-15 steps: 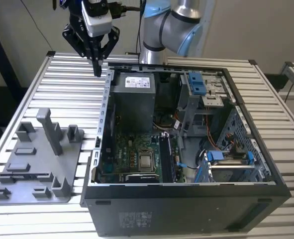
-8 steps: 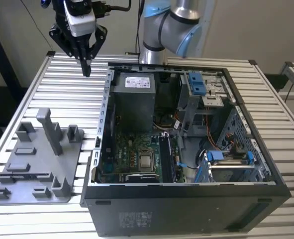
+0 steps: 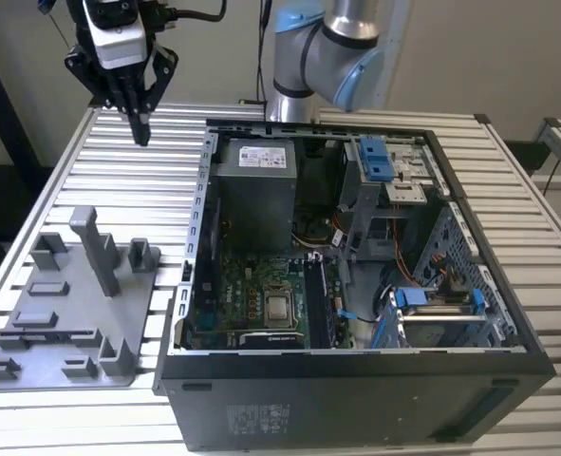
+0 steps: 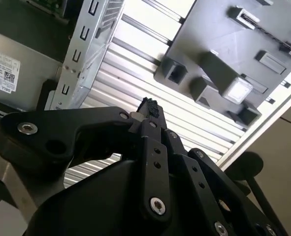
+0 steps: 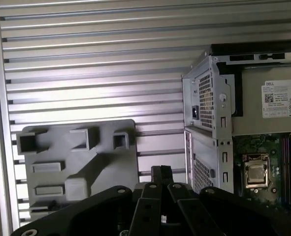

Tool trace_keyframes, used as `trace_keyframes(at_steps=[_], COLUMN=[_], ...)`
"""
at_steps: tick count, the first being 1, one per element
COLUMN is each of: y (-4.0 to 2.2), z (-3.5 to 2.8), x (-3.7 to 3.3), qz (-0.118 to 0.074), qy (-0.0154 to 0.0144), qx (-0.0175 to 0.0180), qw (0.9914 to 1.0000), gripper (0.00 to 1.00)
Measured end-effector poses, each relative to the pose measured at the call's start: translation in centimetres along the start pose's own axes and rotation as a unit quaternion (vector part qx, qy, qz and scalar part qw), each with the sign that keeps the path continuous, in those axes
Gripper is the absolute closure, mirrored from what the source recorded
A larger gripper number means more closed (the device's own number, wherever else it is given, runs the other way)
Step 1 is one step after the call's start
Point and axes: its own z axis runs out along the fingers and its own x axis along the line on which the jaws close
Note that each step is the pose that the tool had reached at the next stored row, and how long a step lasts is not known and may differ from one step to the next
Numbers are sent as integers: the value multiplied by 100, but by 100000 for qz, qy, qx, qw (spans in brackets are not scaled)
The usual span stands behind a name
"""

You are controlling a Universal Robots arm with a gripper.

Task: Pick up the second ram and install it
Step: 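Reach for the second ram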

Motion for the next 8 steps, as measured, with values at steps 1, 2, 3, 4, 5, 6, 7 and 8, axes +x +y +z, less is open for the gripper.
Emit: trace_keyframes(at_steps=[1,2,3,4,5,6,7,8], y=[-4,-7,-11,-14,-18,-21,-24,-28], z=[-1,-1,-2,-3,-4,-5,-6,-6], x=[42,85,125,166,206,246,286,326], qz=[5,7,13,19,29,39,46,55], qy=[-1,-4,-6,-3,-2,-3,-4,-6], qx=[-3,-4,-8,-7,-11,-14,-18,-22], qw=[100000,100000,100000,100000,100000,100000,100000,100000], gripper=[89,89,89,89,89,89,89,89])
